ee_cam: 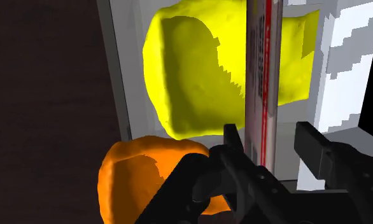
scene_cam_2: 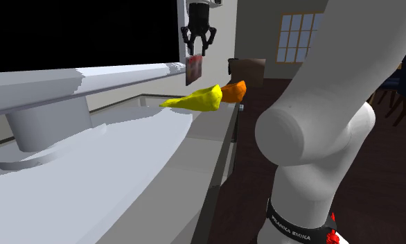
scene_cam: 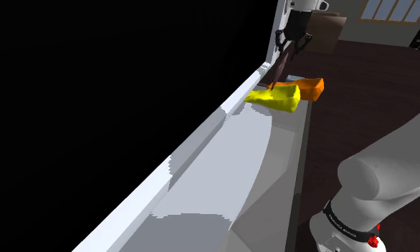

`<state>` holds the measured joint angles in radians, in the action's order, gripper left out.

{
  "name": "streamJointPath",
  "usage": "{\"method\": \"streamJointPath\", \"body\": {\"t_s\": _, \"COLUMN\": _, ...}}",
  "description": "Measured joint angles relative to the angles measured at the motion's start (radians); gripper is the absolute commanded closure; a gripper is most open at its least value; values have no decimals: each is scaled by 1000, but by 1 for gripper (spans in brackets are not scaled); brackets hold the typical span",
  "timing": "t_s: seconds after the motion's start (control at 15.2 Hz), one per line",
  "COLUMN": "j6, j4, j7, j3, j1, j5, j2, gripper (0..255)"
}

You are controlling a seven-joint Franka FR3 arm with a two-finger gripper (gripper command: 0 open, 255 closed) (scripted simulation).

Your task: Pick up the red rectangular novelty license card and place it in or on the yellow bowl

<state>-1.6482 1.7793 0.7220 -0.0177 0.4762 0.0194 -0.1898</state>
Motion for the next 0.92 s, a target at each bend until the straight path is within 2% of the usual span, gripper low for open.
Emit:
{"method": "streamJointPath", "body": {"t_s": 0.13, "j6": 9, "j4": 12, "j7": 13, "j3": 2, "j1": -1, "j5": -11, "j2": 5, "gripper": 0}}
{"method": "streamJointPath", "body": {"t_s": 0.33, "j6": 88, "j4": -35, "j7": 8, "j3": -3, "j1": -1, "j5": -21, "j2": 38, "gripper": 0}}
{"method": "streamJointPath", "body": {"t_s": 0.53, "j6": 203, "j4": -130, "j7": 3, "j3": -8, "j1": -2, "j5": -9, "j2": 100, "gripper": 0}}
{"method": "streamJointPath", "body": {"t_s": 0.73, "j6": 278, "j4": -199, "j7": -6, "j3": -9, "j1": -3, "j5": -3, "j2": 133, "gripper": 0}}
{"method": "streamJointPath", "body": {"t_s": 0.86, "j6": 256, "j4": -188, "j7": -11, "j3": -10, "j1": -2, "j5": -3, "j2": 126, "gripper": 0}}
{"method": "streamJointPath", "body": {"t_s": 0.92, "j6": 290, "j4": -213, "j7": -2, "j3": -9, "j1": -4, "j5": -6, "j2": 140, "gripper": 0}}
